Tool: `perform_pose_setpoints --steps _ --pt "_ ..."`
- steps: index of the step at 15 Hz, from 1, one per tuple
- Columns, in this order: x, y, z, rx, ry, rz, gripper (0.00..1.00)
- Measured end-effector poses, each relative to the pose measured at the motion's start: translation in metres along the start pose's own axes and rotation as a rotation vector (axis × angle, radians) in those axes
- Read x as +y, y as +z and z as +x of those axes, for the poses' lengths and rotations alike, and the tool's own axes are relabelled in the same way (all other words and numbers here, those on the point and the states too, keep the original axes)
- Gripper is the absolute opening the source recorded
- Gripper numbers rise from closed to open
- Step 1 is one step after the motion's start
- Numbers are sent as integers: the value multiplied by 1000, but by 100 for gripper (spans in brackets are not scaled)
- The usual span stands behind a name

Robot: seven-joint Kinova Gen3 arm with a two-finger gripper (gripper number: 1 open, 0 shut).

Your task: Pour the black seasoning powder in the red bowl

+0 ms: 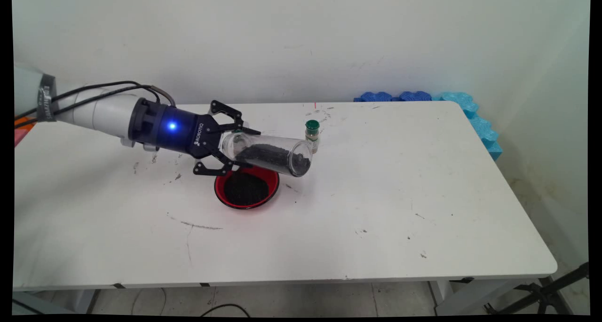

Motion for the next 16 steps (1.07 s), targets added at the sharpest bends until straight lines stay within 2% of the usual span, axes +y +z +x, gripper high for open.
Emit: perform_pose_setpoints --steps 9,12,16 --pt "-2 0 2 5 33 5 0" --pt "-3 0 2 10 87 15 0" --pt "-2 1 1 8 212 32 0"
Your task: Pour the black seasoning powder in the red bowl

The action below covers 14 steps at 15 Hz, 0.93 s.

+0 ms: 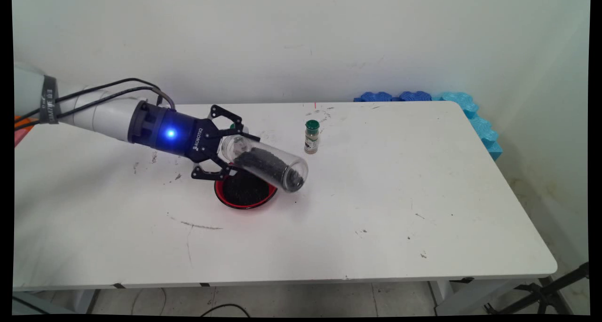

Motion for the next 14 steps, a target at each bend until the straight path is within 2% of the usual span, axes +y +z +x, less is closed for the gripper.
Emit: perform_pose_setpoints --steps 14 --pt "11 -3 -9 13 539 35 0"
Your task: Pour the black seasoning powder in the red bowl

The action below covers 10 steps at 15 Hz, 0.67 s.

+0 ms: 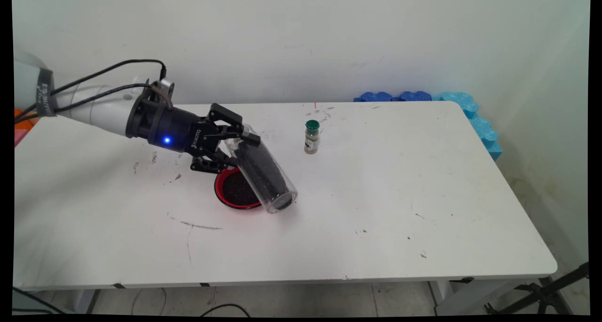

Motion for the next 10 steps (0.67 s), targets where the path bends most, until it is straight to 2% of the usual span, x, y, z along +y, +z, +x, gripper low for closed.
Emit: perform_pose_setpoints --steps 5,10 --pt "12 -1 -3 3 236 4 0" --pt "32 1 -4 -2 530 1 0"
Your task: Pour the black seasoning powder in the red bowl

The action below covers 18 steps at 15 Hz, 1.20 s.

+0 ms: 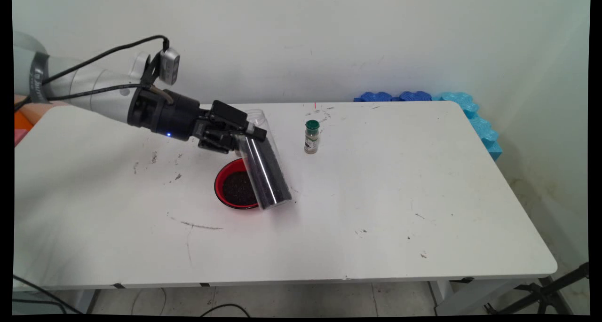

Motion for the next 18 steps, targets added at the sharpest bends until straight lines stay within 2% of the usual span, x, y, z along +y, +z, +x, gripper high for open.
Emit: perform_pose_setpoints --steps 14,18 --pt "41 9 27 -1 666 35 0" --pt "50 12 29 6 789 31 0"
